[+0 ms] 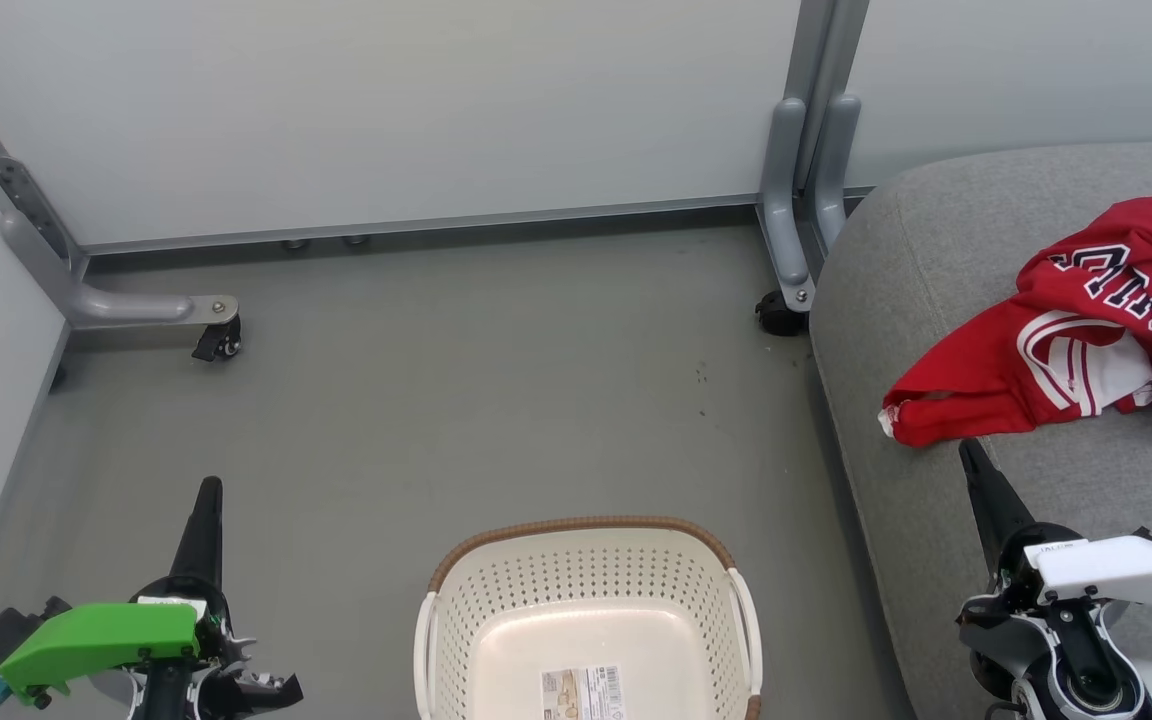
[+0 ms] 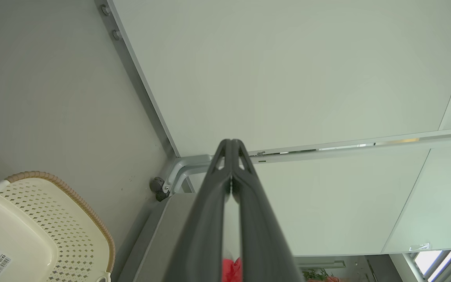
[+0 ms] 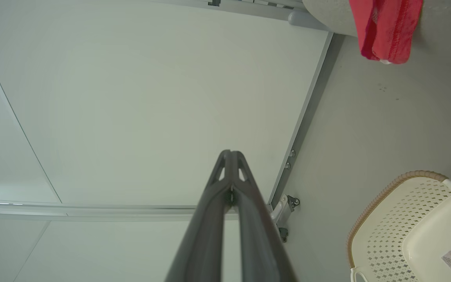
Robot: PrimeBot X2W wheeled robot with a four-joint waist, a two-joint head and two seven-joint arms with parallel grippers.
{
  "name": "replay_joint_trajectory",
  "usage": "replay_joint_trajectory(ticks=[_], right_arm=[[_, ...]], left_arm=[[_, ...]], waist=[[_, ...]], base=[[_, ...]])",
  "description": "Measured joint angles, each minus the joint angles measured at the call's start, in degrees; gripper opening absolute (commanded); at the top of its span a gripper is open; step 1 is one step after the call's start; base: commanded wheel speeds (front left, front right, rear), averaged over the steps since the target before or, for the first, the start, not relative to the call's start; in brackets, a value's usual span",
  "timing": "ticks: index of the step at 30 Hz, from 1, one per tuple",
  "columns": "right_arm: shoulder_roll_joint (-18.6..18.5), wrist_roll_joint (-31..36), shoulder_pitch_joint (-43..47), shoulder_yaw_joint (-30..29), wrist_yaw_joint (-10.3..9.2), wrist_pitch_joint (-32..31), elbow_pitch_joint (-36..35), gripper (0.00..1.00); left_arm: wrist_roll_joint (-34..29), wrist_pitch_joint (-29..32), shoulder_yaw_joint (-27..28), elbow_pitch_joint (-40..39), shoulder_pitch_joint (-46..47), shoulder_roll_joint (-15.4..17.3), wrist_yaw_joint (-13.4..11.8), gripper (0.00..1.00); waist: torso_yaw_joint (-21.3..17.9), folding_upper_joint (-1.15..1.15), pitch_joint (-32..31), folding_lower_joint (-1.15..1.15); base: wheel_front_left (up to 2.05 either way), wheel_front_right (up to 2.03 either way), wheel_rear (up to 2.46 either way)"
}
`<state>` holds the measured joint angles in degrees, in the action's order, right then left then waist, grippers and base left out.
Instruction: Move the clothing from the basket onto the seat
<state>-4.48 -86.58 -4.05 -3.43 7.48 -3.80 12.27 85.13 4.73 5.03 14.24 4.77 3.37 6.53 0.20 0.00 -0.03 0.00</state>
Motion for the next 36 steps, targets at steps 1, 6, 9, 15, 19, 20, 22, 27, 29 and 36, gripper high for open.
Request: replay_joint_trajectory(ticks=[1,6,9,15,19,20,22,27,29,36], right_arm=[[0.0,-0.3,-0.1,-0.1,0.0,-0.1,0.1,0.0],[0.0,-2.4,-0.8,-0.3,0.0,-0.2,0.5,0.0],[0.0,-3.6,-1.0,-0.5,0.0,-0.4,0.8,0.0],[0.1,-5.8,-1.3,-0.8,0.0,-0.7,1.3,0.0],[0.1,-7.3,-1.7,-0.9,0.0,-0.9,1.6,0.0],[0.1,-7.5,-1.9,-1.0,0.0,-1.0,1.7,0.0],[0.1,-7.5,-1.9,-1.0,0.0,-1.0,1.7,0.0],[0.2,-7.4,-1.9,-1.2,0.0,-1.2,1.7,0.0],[0.2,-7.4,-1.9,-1.2,0.0,-1.2,1.7,0.0],[0.3,-7.3,-1.9,-1.3,0.0,-1.2,1.7,0.0]], left_arm=[[0.3,0.0,0.1,0.0,0.0,0.0,0.0,0.0],[2.2,0.6,0.5,0.0,0.3,-0.2,0.3,0.0],[3.4,0.8,0.7,-0.1,0.6,-0.2,0.5,0.0],[5.5,1.3,1.2,-0.1,0.7,-0.4,0.6,0.0],[7.1,1.8,1.5,-0.1,1.0,-0.5,0.9,0.0],[7.2,1.8,1.6,-0.1,1.1,-0.5,0.9,0.0],[7.2,1.8,1.6,-0.1,1.1,-0.5,0.9,0.0],[7.2,1.8,1.6,-0.1,1.1,-0.5,0.9,0.0],[7.2,1.8,1.6,-0.1,1.1,-0.5,0.9,0.0],[7.2,1.8,1.6,-0.1,1.1,-0.5,0.9,0.0]], waist=[[0.0,0.0,0.0,0.0],[-0.1,0.0,0.1,0.0],[-0.1,0.0,0.1,0.0],[-0.2,0.0,0.2,0.0],[-0.2,0.0,0.2,0.0],[-0.2,0.0,0.2,0.0],[-0.2,0.0,0.2,0.0],[-0.2,0.0,0.2,0.0],[-0.2,0.0,0.2,0.0],[-0.2,0.0,0.2,0.0]], base=[[0.0,0.0,0.0],[0.0,0.0,0.0],[0.0,0.0,0.0],[0.0,0.0,0.0],[0.0,0.0,0.0],[0.0,0.0,0.0],[0.0,0.0,0.0],[0.0,0.0,0.0],[0.0,0.0,0.0],[0.0,0.0,0.0]])
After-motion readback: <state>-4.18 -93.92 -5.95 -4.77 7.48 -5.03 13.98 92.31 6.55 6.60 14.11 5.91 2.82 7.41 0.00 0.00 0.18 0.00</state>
